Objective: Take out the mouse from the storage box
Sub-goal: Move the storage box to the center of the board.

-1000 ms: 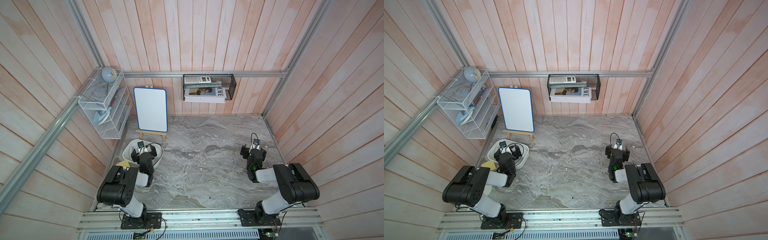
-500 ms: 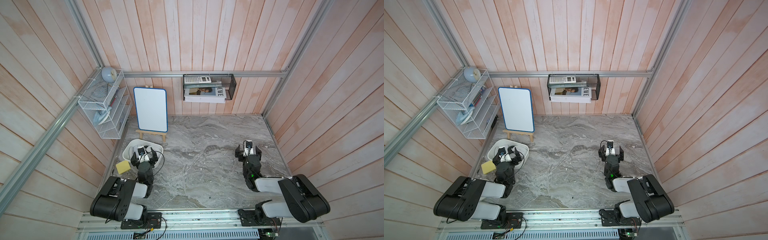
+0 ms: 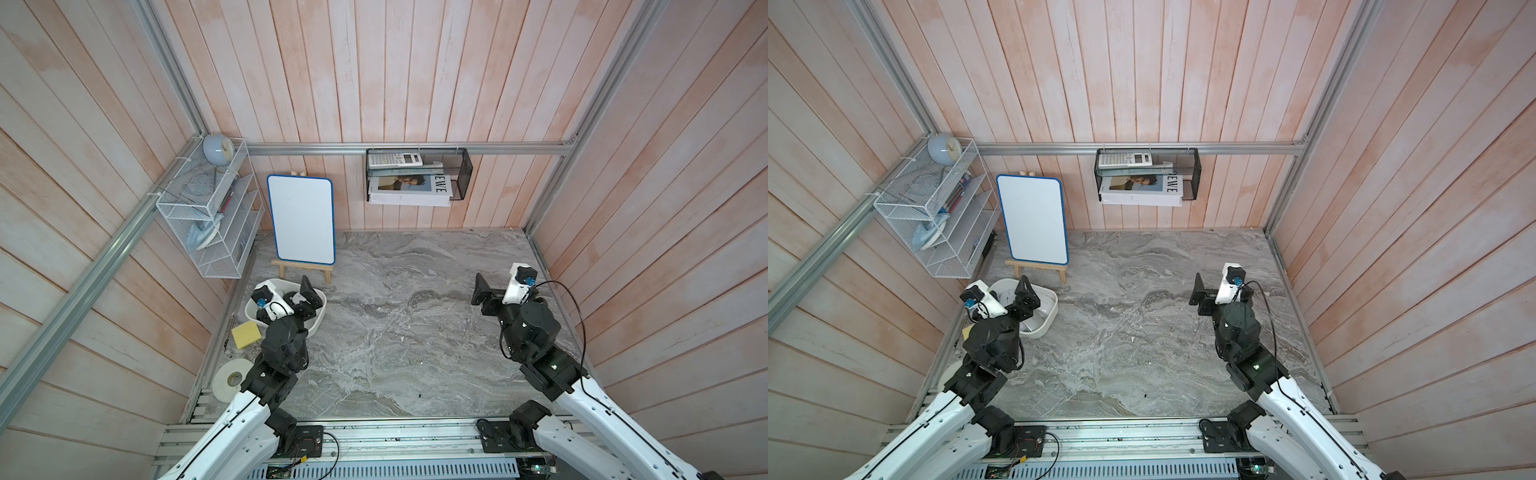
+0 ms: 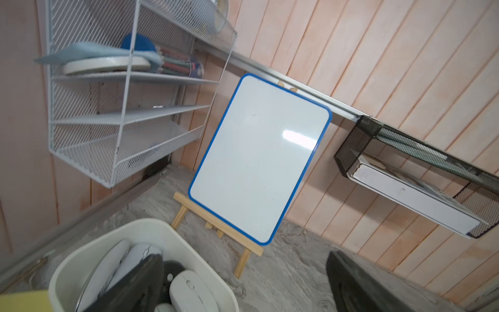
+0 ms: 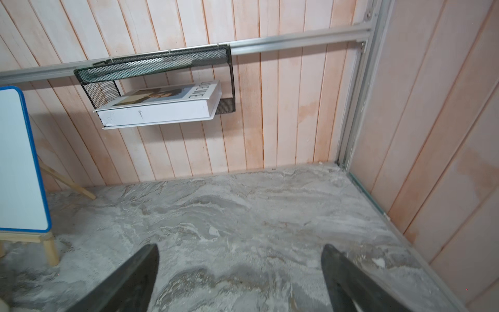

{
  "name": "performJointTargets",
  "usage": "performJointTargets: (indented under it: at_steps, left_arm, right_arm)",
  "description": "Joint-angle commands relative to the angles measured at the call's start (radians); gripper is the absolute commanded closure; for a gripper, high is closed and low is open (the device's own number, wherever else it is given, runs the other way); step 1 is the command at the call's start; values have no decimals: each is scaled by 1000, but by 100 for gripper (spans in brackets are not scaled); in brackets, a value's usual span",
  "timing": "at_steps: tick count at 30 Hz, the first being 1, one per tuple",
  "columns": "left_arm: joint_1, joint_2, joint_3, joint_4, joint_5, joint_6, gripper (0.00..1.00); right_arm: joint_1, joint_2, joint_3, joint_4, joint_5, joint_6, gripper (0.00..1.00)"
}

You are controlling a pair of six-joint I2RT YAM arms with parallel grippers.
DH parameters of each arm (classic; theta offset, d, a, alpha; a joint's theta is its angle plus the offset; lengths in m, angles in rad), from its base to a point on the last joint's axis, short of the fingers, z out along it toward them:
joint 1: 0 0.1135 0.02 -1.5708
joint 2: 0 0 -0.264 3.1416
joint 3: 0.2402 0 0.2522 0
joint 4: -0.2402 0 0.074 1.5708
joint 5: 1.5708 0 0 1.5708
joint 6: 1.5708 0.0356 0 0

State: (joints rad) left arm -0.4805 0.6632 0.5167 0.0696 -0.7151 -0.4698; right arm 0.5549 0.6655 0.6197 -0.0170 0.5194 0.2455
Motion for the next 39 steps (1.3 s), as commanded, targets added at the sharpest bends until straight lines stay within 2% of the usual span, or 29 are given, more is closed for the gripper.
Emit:
performJointTargets:
  at_steps: [1, 5, 9, 13, 17, 28, 35, 39]
  left_arm:
    - [5, 7, 88, -517, 27, -260, 0]
    - [33, 76, 116, -499, 220, -153, 0]
    - [122, 289, 245, -611, 307, -174, 0]
    - [129, 520, 398, -729, 310, -128, 0]
    - [129, 648, 474, -765, 338, -90, 0]
    - [131, 853, 533, -777, 415, -81, 0]
    - [128, 939, 555, -742, 532, -66, 11]
    - [89, 964, 582, -738, 536, -58, 13]
  right_arm:
    - [-47, -76, -25, -330, -90, 205, 2]
    - [-105, -131, -45, -426, -168, 285, 2]
    - [-113, -43, -9, -526, -162, 323, 2]
    - [-112, 67, 14, -541, -222, 332, 2]
    - [-113, 139, 12, -514, -257, 333, 2]
    - [-113, 220, 2, -486, -289, 310, 2]
    - [-113, 253, -3, -462, -304, 308, 2]
    - [-113, 270, -2, -455, -311, 307, 2]
